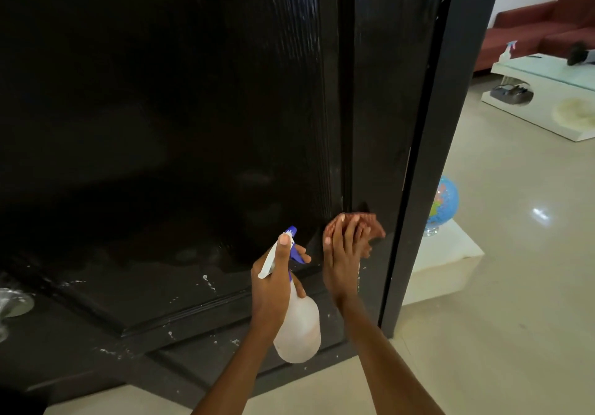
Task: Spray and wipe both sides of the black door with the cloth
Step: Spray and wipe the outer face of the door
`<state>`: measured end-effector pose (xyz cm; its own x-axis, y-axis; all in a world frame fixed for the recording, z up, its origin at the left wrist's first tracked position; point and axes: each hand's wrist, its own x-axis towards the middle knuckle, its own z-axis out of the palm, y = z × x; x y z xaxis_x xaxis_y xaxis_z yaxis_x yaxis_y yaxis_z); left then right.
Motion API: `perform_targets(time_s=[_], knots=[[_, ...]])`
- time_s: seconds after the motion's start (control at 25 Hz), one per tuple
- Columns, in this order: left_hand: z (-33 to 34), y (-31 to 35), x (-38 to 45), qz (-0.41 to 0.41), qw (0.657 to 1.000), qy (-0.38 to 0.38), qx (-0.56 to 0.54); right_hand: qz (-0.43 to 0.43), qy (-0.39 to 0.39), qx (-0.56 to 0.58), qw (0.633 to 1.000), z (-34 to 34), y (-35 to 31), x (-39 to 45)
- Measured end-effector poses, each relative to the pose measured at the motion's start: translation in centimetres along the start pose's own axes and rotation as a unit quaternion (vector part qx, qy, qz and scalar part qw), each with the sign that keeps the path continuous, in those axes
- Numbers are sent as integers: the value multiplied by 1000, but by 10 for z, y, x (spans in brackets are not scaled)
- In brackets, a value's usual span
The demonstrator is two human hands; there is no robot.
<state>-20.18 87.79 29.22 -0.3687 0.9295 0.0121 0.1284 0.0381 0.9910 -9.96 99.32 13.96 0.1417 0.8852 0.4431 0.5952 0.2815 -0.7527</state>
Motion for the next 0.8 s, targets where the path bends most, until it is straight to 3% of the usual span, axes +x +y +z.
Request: perform_targets(time_s=[0.12,0.24,0.36,0.56,0.8], knots=[[8,-15,9,33,999,1,-9,-167,83,-83,979,-34,-19,59],[21,-31,20,76,997,3,-23,-243,158,-158,944,-57,-22,105],[33,-57,31,114,993,9,-35,-264,196,-188,925,-34,25,94],[48,-111,35,153,986,-5,-70,-275,184,-193,924,36,132,34],[44,-179,27,251,963,-21,-94,-299,224,-172,911,51,157,18]])
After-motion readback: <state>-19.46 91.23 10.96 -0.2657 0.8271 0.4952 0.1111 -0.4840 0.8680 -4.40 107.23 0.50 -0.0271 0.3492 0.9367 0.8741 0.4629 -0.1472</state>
